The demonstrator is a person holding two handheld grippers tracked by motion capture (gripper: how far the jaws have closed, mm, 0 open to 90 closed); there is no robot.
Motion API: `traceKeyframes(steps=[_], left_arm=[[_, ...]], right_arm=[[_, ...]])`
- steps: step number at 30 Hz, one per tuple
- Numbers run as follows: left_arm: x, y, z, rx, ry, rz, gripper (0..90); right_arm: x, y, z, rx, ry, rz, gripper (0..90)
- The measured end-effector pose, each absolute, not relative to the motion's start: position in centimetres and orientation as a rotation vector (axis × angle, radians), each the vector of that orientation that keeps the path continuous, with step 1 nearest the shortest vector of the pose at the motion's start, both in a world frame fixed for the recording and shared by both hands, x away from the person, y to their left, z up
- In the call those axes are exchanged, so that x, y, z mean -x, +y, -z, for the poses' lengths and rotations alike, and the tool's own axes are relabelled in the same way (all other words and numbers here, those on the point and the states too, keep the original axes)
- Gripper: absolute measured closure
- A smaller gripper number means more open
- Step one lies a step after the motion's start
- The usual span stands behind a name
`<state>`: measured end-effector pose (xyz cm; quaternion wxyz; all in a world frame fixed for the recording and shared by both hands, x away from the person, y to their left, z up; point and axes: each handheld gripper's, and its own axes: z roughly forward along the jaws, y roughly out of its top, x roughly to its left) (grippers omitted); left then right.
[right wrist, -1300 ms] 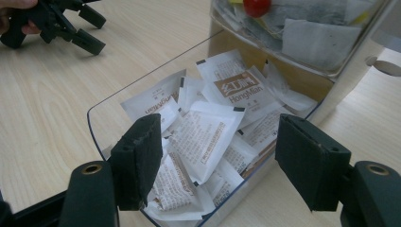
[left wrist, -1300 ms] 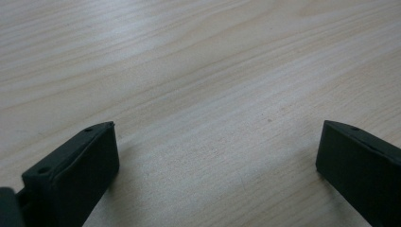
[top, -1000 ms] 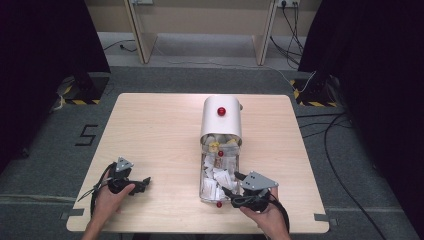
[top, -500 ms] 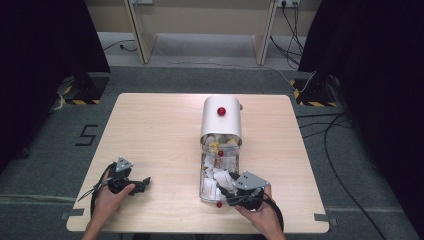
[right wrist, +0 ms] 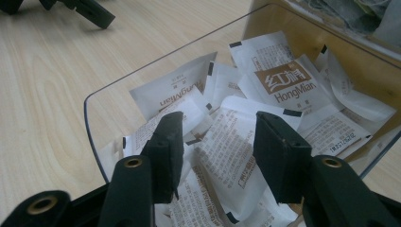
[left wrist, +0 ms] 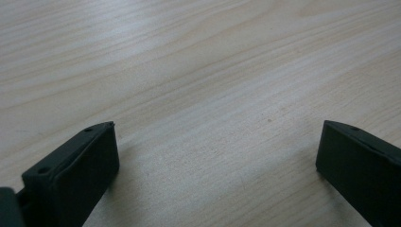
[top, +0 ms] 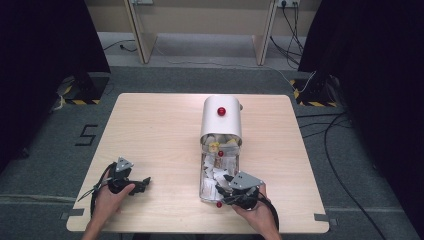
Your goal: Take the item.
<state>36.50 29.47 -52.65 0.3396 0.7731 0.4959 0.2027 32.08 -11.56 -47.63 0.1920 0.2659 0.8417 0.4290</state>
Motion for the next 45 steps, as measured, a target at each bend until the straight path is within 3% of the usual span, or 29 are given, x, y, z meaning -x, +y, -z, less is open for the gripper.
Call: traceKeyframes(steps=[9, 16, 45], left_arm=[[-36.5, 29.5, 52.6, -2.012, 1.291, -0.528, 0.0], [-36.5, 29.5, 52.6, -2.012, 1.291, -0.528, 0.0], [-36.5, 29.5, 52.7, -2.012, 1.291, -0.527, 0.0]], right_arm=[[-32.4, -11.8, 47.9, -0.76, 2.35, -1.212, 65.9], [-32.2, -12.0, 47.6, -0.71, 2.321, -1.207, 83.9], [-31.0, -14.4, 43.9, -0.694, 2.164, -1.356, 86.9]])
